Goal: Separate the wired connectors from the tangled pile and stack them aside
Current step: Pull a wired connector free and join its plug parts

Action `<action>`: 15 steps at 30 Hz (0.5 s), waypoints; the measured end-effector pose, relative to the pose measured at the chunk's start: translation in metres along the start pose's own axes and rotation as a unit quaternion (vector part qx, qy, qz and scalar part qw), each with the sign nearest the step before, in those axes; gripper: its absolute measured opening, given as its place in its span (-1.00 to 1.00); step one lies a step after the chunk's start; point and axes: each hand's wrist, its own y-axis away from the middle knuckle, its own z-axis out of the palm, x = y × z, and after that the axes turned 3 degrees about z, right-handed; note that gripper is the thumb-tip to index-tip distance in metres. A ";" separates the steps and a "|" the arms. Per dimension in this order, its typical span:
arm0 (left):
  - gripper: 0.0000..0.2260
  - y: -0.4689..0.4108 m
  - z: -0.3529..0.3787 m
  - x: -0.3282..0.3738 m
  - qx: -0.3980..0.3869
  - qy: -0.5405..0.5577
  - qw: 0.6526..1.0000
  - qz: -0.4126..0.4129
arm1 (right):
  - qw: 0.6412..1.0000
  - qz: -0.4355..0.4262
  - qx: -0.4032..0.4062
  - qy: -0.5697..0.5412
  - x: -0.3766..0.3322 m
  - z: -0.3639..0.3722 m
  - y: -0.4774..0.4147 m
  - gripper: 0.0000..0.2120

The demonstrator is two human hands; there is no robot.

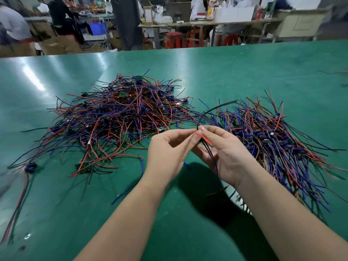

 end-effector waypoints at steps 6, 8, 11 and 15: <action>-0.98 -0.002 -0.001 -0.003 0.038 0.051 0.993 -0.098 | 0.985 -0.061 0.019 0.159 0.003 -0.005 -0.002 -0.89; -0.95 -0.003 -0.003 -0.004 0.043 0.047 0.993 -0.100 | 0.985 -0.050 -0.010 0.166 0.002 -0.005 -0.001 -0.76; -0.99 -0.005 -0.008 -0.004 0.020 0.017 0.996 -0.082 | 0.982 -0.067 -0.041 0.171 -0.002 -0.009 -0.002 -0.64; -0.95 -0.004 -0.007 -0.005 -0.036 -0.029 0.997 -0.067 | 0.973 -0.083 -0.001 0.216 -0.005 -0.014 -0.005 -0.79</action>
